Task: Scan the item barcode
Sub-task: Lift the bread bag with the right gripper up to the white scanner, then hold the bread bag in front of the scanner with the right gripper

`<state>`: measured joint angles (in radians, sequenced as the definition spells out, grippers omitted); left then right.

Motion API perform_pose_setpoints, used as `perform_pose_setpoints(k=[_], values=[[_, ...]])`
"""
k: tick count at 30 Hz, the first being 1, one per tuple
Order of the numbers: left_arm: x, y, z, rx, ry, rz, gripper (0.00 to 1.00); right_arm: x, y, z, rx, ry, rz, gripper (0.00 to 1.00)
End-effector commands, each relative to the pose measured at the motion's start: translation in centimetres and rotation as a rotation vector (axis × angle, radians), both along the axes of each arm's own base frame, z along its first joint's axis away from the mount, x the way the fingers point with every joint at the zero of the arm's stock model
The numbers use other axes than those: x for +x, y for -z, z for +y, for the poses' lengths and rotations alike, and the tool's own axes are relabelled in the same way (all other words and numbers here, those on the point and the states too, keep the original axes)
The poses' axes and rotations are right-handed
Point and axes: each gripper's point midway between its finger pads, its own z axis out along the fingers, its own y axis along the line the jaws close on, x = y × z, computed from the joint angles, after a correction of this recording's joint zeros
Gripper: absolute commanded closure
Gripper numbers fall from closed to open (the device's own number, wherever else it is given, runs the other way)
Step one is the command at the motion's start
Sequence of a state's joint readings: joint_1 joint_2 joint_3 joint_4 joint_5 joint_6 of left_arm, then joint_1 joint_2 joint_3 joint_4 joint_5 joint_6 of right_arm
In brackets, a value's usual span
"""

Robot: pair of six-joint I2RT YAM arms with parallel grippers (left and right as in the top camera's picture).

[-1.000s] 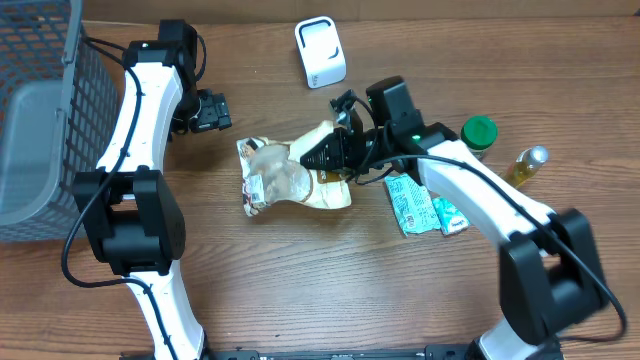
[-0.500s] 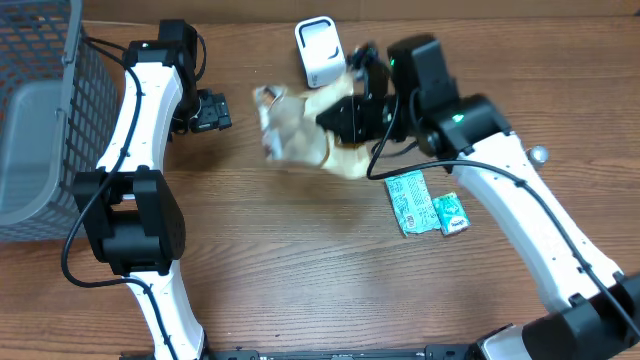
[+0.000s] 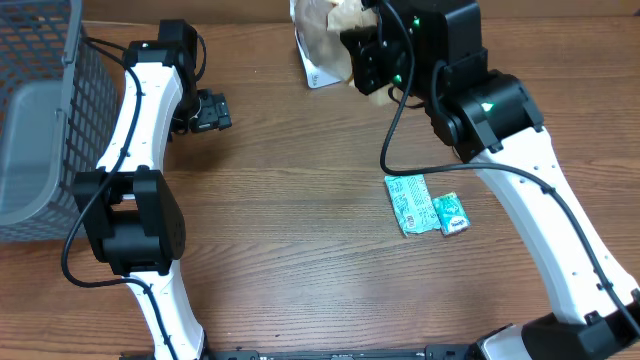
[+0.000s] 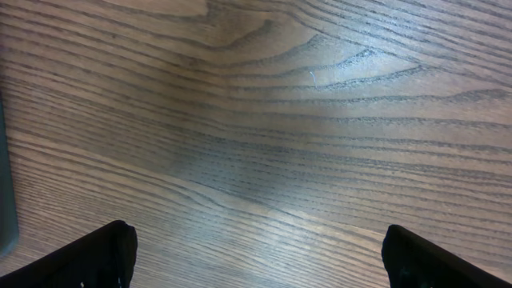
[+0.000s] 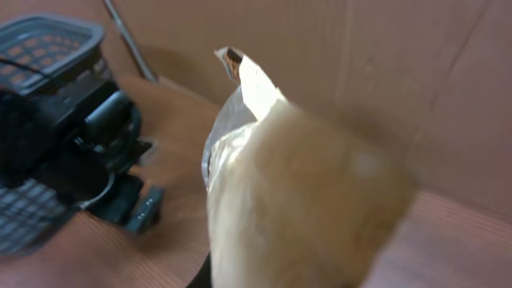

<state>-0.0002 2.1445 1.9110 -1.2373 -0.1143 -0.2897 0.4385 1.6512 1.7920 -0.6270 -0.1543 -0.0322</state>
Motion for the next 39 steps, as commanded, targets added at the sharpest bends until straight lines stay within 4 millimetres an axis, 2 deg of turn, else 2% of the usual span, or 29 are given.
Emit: perform_pose_setpoints(k=[1,8,13,18,23,29,34,39], values=[[0.1,-1.0,0.2,0.011,-0.014,-0.027,0.00,2.7,0.4,-0.4,-0.081,0.047,-0.083,0.96],[0.1,-1.0,0.2,0.011,-0.014,-0.027,0.00,6.7,3.7,0.6,-0.198,0.039,-0.159,0.96],[0.1,-1.0,0.2,0.011,-0.014,-0.027,0.00,10.1,5.8,0.8,-0.361,0.092,-0.281,0.96],[0.1,-1.0,0.2,0.011,-0.014,-0.027,0.00,12.7,8.8,3.3,-0.518,0.028,-0.412,0.96],[0.1,-1.0,0.2,0.011,-0.014,-0.027,0.00,14.7,11.4,4.2,-0.624,0.019,-0.495,0.96],[0.1,-1.0,0.2,0.011,-0.014,-0.027,0.00,15.1,13.9,4.3,-0.645,0.007,-0.456,0.96],[0.1,-1.0,0.2,0.011,-0.014,-0.027,0.00,14.6,15.4,4.5,-0.655,-0.029,-0.409,0.96],[0.1,-1.0,0.2,0.011,-0.014,-0.027,0.00,14.2,16.3,4.4,-0.565,0.009,-0.323,0.96]])
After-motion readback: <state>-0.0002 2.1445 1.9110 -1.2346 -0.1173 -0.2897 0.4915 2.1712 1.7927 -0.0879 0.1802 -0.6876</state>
